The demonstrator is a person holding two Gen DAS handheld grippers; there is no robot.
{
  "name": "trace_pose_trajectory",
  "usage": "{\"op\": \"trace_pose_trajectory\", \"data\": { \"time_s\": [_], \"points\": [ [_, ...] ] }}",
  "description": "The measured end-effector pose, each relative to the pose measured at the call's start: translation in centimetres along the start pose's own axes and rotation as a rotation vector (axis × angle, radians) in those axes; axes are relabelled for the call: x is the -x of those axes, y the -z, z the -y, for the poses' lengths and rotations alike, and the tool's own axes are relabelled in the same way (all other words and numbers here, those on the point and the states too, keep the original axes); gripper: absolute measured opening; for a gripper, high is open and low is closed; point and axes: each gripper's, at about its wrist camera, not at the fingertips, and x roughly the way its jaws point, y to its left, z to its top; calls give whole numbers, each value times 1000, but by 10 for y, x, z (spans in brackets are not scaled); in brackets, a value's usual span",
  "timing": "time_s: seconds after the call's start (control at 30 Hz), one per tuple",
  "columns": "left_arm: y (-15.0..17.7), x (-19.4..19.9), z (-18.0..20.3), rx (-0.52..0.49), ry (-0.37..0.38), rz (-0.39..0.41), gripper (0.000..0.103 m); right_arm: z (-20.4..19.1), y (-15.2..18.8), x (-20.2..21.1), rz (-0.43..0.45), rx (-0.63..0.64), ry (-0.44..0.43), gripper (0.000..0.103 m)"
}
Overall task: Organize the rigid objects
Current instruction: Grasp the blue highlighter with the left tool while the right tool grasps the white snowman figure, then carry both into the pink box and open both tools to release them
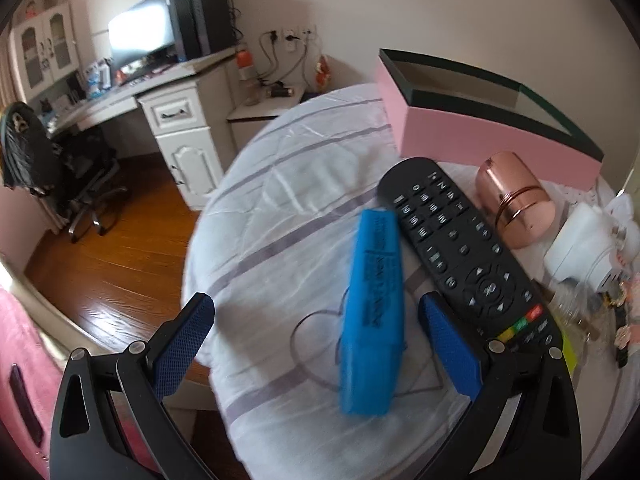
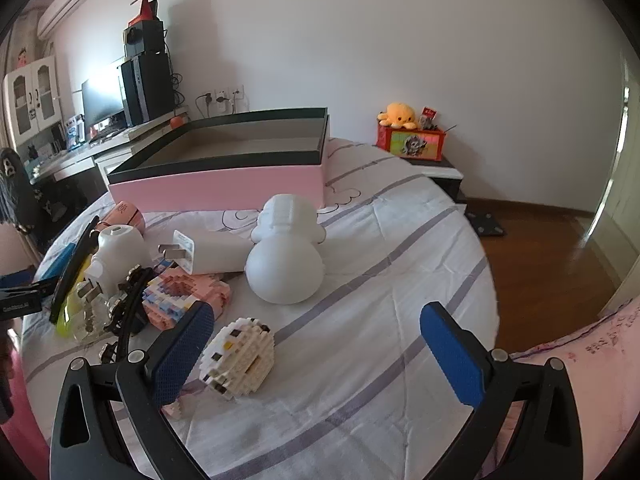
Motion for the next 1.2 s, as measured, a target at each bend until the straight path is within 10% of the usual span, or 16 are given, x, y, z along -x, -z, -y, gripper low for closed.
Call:
{"op": "trace_pose_trajectory", "data": {
  "time_s": [0.33,0.6,0.93,1.07,1.2],
  "points": [
    [2,-4,0,-49,45,39,100,18,-8,-18,-21,-31,-20,103],
    [1,4,15,-130,83,80,36,11,-28,-40,-57,0,-57,103],
    [-7,0,23,-135,104,72,28,-2,-49,-66,-116,-17,-55,101],
    [-9,-1,20,-135,115,64,28,0,-48,-79,-165,-33,-84,64],
    [-11,-2,21,-148,118,60,26,0,-44,-80,-179,-20,-90,50]
  ]
}}
